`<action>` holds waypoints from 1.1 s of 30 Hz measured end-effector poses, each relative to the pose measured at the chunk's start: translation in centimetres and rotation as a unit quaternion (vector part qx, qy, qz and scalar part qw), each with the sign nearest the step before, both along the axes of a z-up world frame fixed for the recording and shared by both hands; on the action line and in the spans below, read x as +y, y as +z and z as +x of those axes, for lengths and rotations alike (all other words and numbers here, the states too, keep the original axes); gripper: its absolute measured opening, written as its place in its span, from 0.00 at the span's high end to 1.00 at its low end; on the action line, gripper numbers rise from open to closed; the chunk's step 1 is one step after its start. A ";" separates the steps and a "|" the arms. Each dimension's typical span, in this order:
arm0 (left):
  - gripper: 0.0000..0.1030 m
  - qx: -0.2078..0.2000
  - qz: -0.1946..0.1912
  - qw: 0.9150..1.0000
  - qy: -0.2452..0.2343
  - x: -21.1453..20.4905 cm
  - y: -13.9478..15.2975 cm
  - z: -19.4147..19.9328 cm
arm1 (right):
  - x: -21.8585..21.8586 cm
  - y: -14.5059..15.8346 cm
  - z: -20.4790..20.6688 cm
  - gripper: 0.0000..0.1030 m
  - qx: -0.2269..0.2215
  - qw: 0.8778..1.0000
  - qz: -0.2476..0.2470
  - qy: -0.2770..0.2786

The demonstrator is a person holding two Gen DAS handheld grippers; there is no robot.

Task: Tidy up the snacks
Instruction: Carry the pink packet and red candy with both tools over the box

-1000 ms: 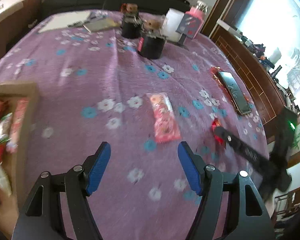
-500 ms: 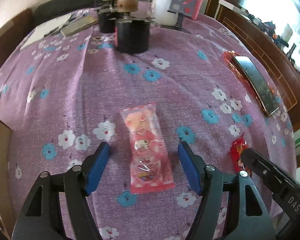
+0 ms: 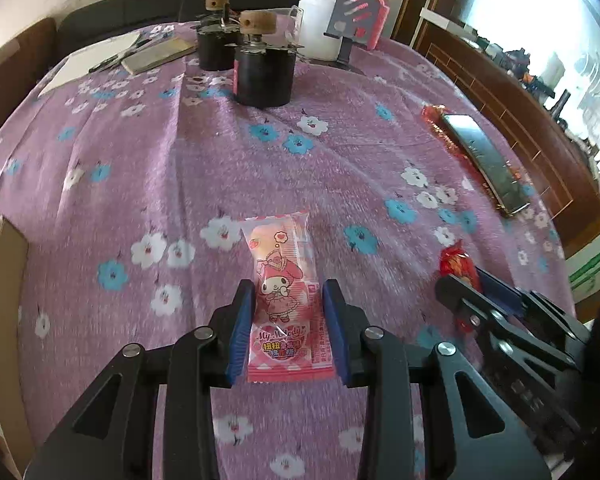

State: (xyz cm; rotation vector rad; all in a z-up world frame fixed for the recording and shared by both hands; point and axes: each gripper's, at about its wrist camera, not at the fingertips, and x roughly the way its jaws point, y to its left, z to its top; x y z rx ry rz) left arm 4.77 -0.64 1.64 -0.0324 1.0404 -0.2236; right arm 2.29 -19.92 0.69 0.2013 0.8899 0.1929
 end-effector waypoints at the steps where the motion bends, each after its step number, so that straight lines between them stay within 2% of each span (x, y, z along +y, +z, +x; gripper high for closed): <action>1: 0.69 0.000 -0.005 1.000 0.000 0.2 0.2 -0.3 | 0.2 0.0 0.0 0.62 -0.002 1.000 -0.007 0.002; 2: 0.69 0.001 -0.010 1.000 0.000 0.4 0.3 -0.5 | 0.4 0.0 -0.1 0.62 -0.004 1.000 -0.016 0.004; 3: 0.69 0.000 -0.016 1.000 0.001 0.7 0.5 -0.9 | 0.6 -0.1 -0.2 0.66 -0.006 1.000 -0.025 0.005; 4: 0.69 -0.001 -0.021 1.000 0.001 0.9 0.7 -1.4 | 0.8 -0.1 -0.2 0.80 -0.007 0.999 -0.032 0.007; 7: 0.69 -0.007 -0.036 0.999 0.000 1.8 1.4 -2.7 | 0.7 0.1 -0.4 0.80 -0.013 0.999 -0.029 0.004; 11: 0.69 -0.011 -0.072 0.997 0.006 3.9 2.7 -4.7 | -0.4 0.9 -0.9 0.81 -0.042 0.998 -0.027 -0.026; 16: 0.69 -0.042 -0.107 0.993 0.031 9.1 5.4 -9.3 | -1.3 1.2 -1.0 0.81 -0.053 0.997 -0.021 -0.043; 20: 0.69 -0.057 -0.107 0.989 0.088 14.9 6.2 -12.7 | -1.6 1.2 -1.0 0.80 -0.053 0.997 -0.017 -0.050; 23: 0.69 -0.048 -0.131 0.979 0.151 20.4 5.4 -15.1 | -1.5 1.3 -1.0 0.80 -0.055 0.997 -0.020 -0.055; 25: 0.69 -0.046 -0.137 0.973 0.177 22.7 4.8 -16.2 | -1.1 1.4 -1.0 0.80 -0.058 0.997 -0.029 -0.052; 27: 0.69 -0.043 -0.135 0.969 0.204 25.1 4.3 -17.2 | -0.1 2.0 -1.4 0.80 -0.061 0.996 -0.039 -0.042; 29: 0.69 -0.042 -0.133 0.965 0.220 26.7 3.7 -18.0 | 1.3 2.9 -2.3 0.81 -0.061 0.998 -0.020 -0.020; 31: 0.69 -0.040 -0.133 0.963 0.231 27.8 3.0 -18.6 | 4.1 4.1 -3.5 0.81 -0.057 0.998 0.005 0.021; 33: 0.69 -0.037 -0.138 0.962 0.234 28.2 2.4 -18.8 | 7.3 5.1 -4.5 0.81 -0.060 0.996 0.010 0.062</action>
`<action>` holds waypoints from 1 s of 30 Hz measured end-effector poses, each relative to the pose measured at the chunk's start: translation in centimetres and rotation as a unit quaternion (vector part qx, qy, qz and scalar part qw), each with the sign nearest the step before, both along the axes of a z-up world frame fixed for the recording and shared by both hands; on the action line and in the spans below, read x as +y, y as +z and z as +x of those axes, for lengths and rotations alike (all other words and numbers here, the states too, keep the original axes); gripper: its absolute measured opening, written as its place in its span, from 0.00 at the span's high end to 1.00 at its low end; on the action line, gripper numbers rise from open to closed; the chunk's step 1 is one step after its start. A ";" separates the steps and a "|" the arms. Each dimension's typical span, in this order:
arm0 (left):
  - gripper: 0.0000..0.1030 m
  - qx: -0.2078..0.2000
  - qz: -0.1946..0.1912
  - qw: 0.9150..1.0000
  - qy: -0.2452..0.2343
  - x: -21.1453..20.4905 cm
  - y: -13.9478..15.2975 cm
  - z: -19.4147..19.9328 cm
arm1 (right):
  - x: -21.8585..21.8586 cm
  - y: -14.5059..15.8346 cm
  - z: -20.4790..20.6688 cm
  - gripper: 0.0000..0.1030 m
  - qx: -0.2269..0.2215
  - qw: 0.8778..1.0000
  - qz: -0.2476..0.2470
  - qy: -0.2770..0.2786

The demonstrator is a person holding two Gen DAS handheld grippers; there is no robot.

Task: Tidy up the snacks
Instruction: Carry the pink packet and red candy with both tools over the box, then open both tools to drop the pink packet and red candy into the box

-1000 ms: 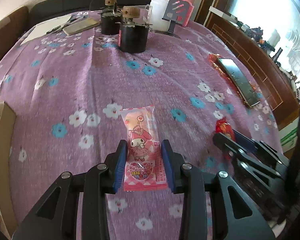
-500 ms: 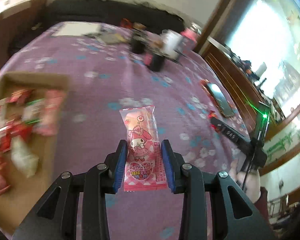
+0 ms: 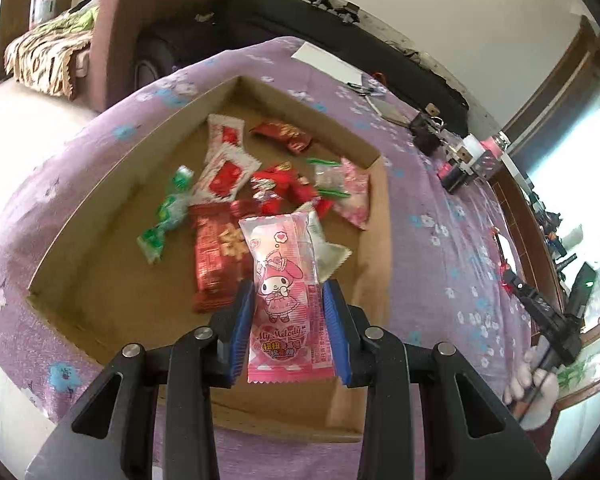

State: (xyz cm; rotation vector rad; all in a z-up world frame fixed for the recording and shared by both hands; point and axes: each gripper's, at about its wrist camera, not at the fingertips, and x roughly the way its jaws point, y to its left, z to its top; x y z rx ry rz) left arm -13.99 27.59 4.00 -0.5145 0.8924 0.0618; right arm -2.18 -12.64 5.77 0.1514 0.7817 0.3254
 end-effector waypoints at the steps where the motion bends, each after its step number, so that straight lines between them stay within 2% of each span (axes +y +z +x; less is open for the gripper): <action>1: 0.69 0.001 -0.006 1.000 -0.002 0.1 -0.3 -0.1 | 1.6 0.4 -0.5 0.81 -0.002 1.000 -0.002 0.020; 4: 0.68 -0.002 -0.015 1.000 -0.010 0.1 -0.7 -0.6 | 7.3 1.5 -2.2 0.81 -0.004 0.996 -0.003 0.092; 7: 0.68 -0.001 -0.008 1.000 -0.016 -0.1 -0.9 -0.5 | 12.7 1.8 -3.6 0.81 0.001 0.987 0.001 0.158; 11: 0.68 0.006 0.015 1.000 -0.017 -0.1 -1.1 -0.1 | 18.8 0.9 -5.0 0.81 0.022 0.976 0.000 0.217; 13: 0.68 0.015 0.041 0.999 -0.015 -0.2 -1.2 0.1 | 21.1 0.2 -5.4 0.81 0.028 0.972 -0.009 0.234; 16: 0.68 0.024 0.072 0.997 -0.018 -0.6 -1.4 0.2 | 23.3 -0.7 -5.7 0.81 0.037 0.967 -0.019 0.250; 18: 0.68 0.023 0.079 0.996 -0.019 -0.8 -1.5 0.1 | 24.7 -1.4 -5.7 0.81 0.039 0.965 -0.030 0.256; 24: 0.68 0.007 0.055 0.998 -0.008 0.3 -0.8 -0.7 | 26.7 -2.7 -5.9 0.81 0.044 0.963 -0.054 0.260; 26: 0.65 0.004 0.054 0.999 0.004 0.8 -0.6 -1.1 | 27.0 -3.0 -5.8 0.81 0.046 0.963 -0.057 0.261; 28: 0.57 -0.003 0.049 0.999 0.019 1.5 -0.4 -1.6 | 27.1 -3.1 -5.8 0.81 0.047 0.963 -0.058 0.260; 30: 0.57 -0.008 0.044 0.998 0.031 2.0 -0.3 -2.0 | 27.3 -3.3 -5.7 0.81 0.046 0.963 -0.062 0.259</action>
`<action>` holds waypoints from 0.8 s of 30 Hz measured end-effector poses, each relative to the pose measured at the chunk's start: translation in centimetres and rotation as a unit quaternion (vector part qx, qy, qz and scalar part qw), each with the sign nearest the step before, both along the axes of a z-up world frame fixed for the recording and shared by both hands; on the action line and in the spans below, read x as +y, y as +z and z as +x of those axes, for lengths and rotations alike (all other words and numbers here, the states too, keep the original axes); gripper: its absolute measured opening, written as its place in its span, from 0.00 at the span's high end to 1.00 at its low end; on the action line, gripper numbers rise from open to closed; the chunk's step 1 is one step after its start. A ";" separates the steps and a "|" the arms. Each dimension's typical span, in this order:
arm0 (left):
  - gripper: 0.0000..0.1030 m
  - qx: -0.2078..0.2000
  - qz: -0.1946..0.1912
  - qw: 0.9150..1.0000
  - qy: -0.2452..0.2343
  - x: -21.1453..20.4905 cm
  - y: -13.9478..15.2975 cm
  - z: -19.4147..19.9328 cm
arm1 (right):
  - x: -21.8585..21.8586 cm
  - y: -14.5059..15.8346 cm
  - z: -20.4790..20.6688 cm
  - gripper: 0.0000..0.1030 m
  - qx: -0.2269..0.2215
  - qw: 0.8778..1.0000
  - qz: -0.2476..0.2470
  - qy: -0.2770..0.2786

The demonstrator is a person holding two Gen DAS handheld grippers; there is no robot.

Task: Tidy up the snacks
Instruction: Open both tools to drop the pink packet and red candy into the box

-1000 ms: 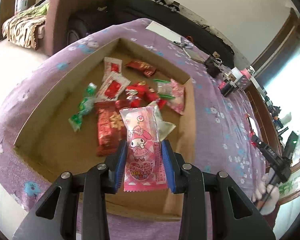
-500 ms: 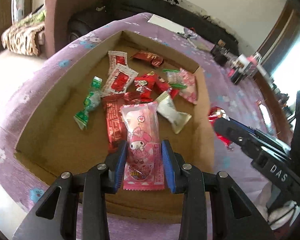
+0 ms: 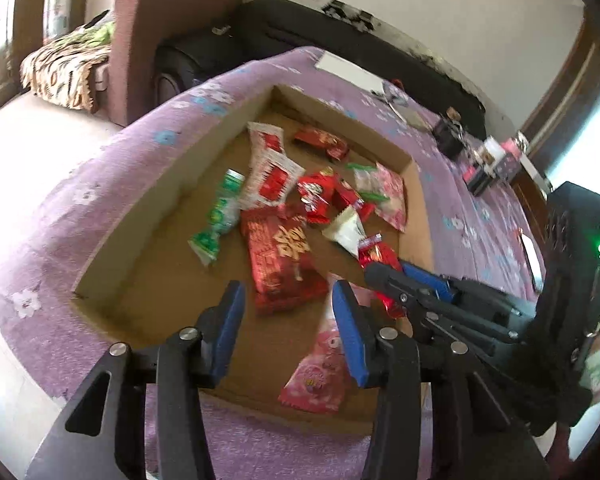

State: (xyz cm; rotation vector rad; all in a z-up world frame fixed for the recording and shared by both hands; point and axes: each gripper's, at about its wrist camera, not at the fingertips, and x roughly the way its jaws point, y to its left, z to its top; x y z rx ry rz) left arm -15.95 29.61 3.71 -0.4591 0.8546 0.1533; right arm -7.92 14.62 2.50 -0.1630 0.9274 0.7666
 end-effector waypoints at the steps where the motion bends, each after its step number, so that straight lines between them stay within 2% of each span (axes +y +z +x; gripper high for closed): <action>1: 0.57 -0.002 -0.001 1.000 0.003 0.2 0.0 -0.1 | 0.1 -0.1 0.0 0.80 -0.003 1.000 -0.003 0.000; 7: 0.57 -0.011 0.010 1.000 0.013 0.2 0.5 -0.6 | 0.3 0.1 -0.4 0.76 -0.009 1.000 -0.002 0.003; 10: 0.57 -0.012 0.020 1.000 0.013 -0.1 0.6 -0.7 | -0.1 0.6 -0.7 0.65 -0.014 1.000 0.004 0.005; 16: 0.57 -0.011 0.028 0.999 0.014 -0.6 0.9 -0.8 | -1.2 1.2 -1.3 0.57 -0.031 0.999 0.008 -0.004; 20: 0.57 -0.015 0.043 0.999 0.018 -1.0 1.2 -0.9 | -1.9 1.3 -1.4 0.57 -0.039 0.999 0.011 -0.009; 24: 0.57 -0.022 0.060 0.998 0.022 -1.6 1.6 -1.2 | -1.8 1.7 -2.1 0.57 -0.072 0.997 -0.007 -0.018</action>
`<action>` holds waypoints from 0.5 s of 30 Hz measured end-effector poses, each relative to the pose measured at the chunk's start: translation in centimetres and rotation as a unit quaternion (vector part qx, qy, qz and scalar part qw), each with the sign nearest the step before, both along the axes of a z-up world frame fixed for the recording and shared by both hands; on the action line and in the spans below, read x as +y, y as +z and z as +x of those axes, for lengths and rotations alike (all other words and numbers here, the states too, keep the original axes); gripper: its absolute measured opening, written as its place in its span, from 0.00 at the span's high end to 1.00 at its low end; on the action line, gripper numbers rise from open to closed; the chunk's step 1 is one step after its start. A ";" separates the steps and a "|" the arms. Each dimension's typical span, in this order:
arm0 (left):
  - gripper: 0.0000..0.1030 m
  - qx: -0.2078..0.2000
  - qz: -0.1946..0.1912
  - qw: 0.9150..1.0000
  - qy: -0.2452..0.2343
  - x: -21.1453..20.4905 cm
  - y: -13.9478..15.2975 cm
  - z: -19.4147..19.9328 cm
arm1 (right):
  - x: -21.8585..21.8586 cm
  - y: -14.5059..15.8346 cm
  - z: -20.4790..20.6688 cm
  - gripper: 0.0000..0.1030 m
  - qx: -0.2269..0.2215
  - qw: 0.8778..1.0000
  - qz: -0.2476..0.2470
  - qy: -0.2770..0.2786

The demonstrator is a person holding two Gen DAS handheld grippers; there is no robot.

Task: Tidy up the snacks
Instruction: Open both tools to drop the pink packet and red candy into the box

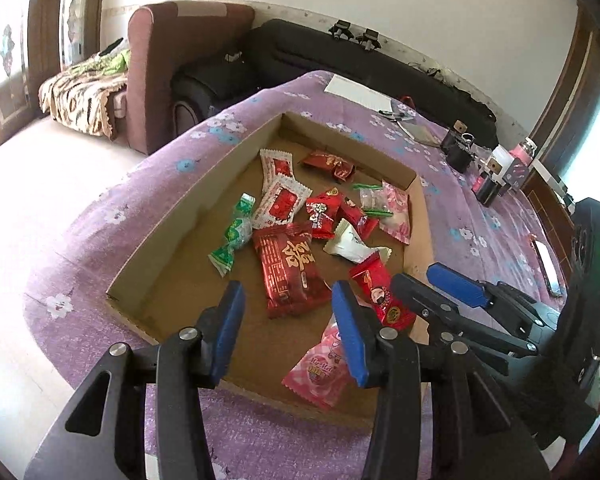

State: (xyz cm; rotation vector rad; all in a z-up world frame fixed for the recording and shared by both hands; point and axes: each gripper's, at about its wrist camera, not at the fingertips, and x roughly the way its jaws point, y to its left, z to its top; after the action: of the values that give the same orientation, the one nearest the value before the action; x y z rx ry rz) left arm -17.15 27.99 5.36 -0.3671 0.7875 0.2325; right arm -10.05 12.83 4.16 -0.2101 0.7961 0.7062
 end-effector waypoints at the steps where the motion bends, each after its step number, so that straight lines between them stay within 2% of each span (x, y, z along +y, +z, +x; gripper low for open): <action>1: 0.57 -0.003 0.005 1.000 0.002 -0.1 0.2 -0.1 | -0.1 0.1 -0.1 0.57 -0.004 1.000 0.000 0.000; 8: 0.57 -0.027 0.072 0.997 0.029 -0.8 1.5 -1.0 | -1.6 0.7 -0.2 0.54 -0.020 0.999 0.009 -0.025; 9: 0.50 -0.032 0.087 0.995 0.037 -1.0 1.7 -1.2 | -2.0 0.8 -0.2 0.51 -0.020 0.999 0.012 -0.029; 10: 0.38 -0.037 0.095 0.994 0.042 -1.0 1.9 -1.4 | -2.3 0.8 -0.2 0.49 -0.019 0.999 0.015 -0.033; 11: 0.33 -0.043 0.105 0.992 0.048 -1.1 2.1 -1.6 | -2.8 0.7 -0.2 0.48 -0.017 0.999 0.020 -0.037; 12: 0.30 -0.051 0.115 0.991 0.054 -1.2 2.4 -1.8 | -3.1 0.6 -0.2 0.48 -0.014 0.999 0.022 -0.041; 15: 0.29 -0.060 0.135 0.987 0.068 -1.5 2.8 -2.2 | -4.1 0.0 -0.2 0.48 -0.005 0.998 0.028 -0.052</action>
State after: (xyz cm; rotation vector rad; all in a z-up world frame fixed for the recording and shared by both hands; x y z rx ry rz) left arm -19.39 26.52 8.14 -0.1765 0.6038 0.4356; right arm -10.22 8.68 4.21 -0.1209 0.7714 0.6281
